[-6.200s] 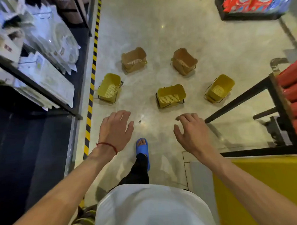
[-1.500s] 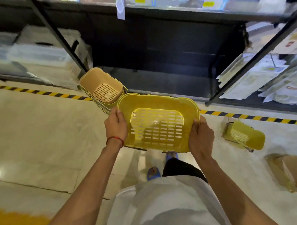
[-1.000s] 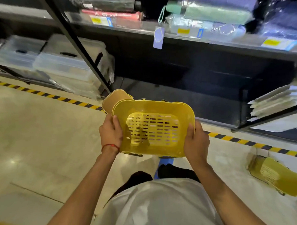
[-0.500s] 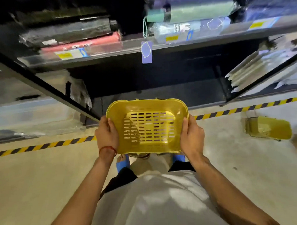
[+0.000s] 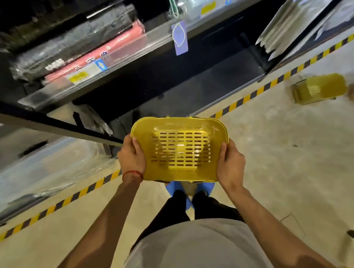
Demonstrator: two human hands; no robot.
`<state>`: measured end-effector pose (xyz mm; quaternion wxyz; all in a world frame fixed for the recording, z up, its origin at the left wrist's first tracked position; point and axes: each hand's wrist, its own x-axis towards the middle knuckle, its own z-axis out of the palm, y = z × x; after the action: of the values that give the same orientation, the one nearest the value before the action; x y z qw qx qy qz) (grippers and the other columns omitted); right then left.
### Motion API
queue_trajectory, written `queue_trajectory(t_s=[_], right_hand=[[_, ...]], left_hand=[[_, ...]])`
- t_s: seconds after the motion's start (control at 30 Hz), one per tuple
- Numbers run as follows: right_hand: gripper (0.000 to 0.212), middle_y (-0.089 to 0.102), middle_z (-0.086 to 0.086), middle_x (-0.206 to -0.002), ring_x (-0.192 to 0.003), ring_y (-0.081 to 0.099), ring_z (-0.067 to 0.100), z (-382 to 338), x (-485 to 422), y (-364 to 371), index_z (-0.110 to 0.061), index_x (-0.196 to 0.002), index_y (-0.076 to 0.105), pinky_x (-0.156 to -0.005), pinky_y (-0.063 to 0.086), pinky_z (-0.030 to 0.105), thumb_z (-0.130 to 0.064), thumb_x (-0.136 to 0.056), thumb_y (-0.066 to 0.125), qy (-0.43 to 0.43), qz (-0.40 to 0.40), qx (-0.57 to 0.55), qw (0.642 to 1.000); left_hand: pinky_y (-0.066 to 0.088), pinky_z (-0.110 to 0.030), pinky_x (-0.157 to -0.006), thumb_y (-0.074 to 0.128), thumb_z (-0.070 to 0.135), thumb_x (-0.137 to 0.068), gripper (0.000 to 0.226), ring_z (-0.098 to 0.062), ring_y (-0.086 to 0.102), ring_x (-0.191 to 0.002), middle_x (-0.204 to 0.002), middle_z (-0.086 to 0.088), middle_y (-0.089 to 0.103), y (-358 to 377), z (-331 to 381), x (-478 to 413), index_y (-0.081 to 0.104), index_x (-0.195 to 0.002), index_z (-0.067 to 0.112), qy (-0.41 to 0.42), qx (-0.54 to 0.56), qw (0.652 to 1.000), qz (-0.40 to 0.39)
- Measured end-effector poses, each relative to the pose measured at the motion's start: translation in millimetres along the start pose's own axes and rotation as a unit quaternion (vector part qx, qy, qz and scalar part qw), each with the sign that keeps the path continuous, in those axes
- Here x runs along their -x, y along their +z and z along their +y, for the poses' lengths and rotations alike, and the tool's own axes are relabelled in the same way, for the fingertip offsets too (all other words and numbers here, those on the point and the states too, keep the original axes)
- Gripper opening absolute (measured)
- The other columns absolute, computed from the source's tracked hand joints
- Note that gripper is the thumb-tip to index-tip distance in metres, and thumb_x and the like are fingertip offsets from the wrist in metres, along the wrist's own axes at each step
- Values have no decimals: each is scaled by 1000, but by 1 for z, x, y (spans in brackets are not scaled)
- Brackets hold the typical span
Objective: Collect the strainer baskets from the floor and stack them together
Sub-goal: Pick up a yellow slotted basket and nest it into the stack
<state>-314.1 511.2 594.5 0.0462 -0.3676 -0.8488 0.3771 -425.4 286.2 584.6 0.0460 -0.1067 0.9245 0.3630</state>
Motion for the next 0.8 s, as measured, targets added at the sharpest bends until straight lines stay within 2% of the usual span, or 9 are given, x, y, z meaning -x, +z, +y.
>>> queue_trajectory(t_s=[0.07, 0.17, 0.33, 0.43, 0.53, 0.6, 0.63, 0.73, 0.8], right_hand=[[36, 73, 11, -93, -79, 66, 33, 2, 0, 14, -11, -123, 60, -67, 44, 33, -29, -109, 32, 4, -4, -1, 1000], [35, 72, 12, -93, -78, 65, 33, 6, -10, 37, -9, -120, 61, -67, 40, 30, -27, -109, 33, 19, 6, -2, 1000], [36, 72, 12, -96, -78, 62, 29, 17, -36, 82, -7, -120, 60, -69, 42, 30, -29, -109, 33, 49, 28, -13, 998], [35, 69, 12, -89, -73, 61, 30, 28, -44, 104, -6, -114, 59, -66, 46, 35, -29, -109, 34, 58, 46, -5, 997], [35, 63, 5, -84, -64, 53, 17, 34, -46, 117, -3, -111, 58, -61, 37, 23, -28, -109, 35, 80, 62, -7, 995], [34, 59, 2, -84, -60, 49, 7, 35, -45, 118, -1, -109, 58, -53, 32, 10, -27, -109, 36, 88, 64, -13, 994], [35, 58, 1, -85, -60, 48, 8, 35, -44, 118, 0, -110, 59, -53, 33, 8, -26, -109, 36, 90, 62, -12, 994], [37, 57, 2, -86, -64, 49, 15, 36, -35, 115, 2, -112, 59, -58, 30, 13, -27, -109, 36, 97, 52, -9, 994], [38, 61, 7, -89, -71, 51, 20, 38, -30, 112, 1, -115, 59, -67, 36, 21, -29, -109, 35, 106, 43, 3, 993]], left_hand=[[45, -36, -70, 34, 30, -105, 32, -35, 59, -82, -86, -14, 61, 2, -7, -8, 54, -102, 5, -9, -9, 1000, -6], [44, -37, -74, 34, 28, -105, 34, -37, 60, -86, -92, -19, 64, 13, -19, -22, 55, -103, 2, -9, -18, 1000, -16], [26, -18, -63, 37, 20, -105, 30, -23, 47, -74, -85, -11, 56, 45, -41, -46, 55, -104, -4, -17, -22, 1000, -2], [24, -22, -58, 40, 14, -103, 23, -21, 42, -65, -74, -12, 52, 65, -59, -54, 54, -102, -4, -5, -71, 997, 20], [37, -26, -59, 41, 14, -103, 21, -19, 43, -61, -71, -11, 53, 77, -72, -58, 55, -101, -2, 35, -100, 994, 34], [34, -25, -60, 38, 18, -105, 25, -18, 45, -62, -73, -5, 50, 77, -74, -61, 55, -103, -1, 46, -88, 995, 28], [33, -24, -60, 38, 20, -105, 27, -18, 46, -62, -73, -4, 50, 77, -74, -62, 55, -103, 0, 42, -83, 995, 27], [33, -26, -54, 34, 24, -106, 29, -21, 49, -61, -71, -3, 50, 71, -75, -58, 52, -99, 3, 17, -66, 998, 16], [29, -18, -49, 34, 23, -106, 28, -21, 49, -59, -68, -1, 48, 68, -75, -50, 51, -100, 3, 7, -67, 998, 5]])
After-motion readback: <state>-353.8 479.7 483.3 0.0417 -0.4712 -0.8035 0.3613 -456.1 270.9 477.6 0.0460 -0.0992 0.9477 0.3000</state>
